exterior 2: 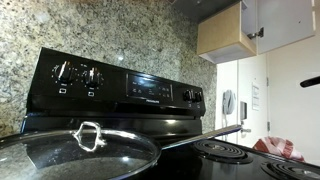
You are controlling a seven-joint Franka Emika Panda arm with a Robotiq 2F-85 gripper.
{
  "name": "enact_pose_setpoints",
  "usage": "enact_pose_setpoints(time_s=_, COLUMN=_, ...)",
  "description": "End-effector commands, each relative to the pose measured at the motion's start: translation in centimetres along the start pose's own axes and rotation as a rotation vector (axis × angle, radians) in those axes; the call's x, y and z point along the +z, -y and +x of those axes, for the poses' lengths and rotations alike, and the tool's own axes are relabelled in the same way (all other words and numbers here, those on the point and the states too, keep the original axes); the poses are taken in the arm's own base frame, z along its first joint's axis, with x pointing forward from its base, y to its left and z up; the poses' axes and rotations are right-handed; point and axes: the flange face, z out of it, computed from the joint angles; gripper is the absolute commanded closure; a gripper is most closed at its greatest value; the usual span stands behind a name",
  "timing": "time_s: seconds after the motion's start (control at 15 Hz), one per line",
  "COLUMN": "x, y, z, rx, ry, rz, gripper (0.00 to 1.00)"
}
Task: Close the top kitchen unit door
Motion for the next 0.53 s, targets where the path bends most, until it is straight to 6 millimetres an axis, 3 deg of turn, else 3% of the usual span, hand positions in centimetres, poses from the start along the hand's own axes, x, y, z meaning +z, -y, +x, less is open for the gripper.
enact_pose_setpoints(time_s=0.0, x=0.5, y=1.1, z=1.7, rx=0.005, ry=-0.015, rz=-0.01, gripper=0.0)
enact_pose_setpoints(time_s=0.33, x=-1.7, y=0.1, z=3.6, rx=0.022, ry=-0.127, rz=-0.149, gripper=0.0)
enact_pose_setpoints(time_s=0.47, x=-1.5, y=0.6, z=3.8, rx=0.018, ry=-0.131, rz=-0.164, gripper=0.0)
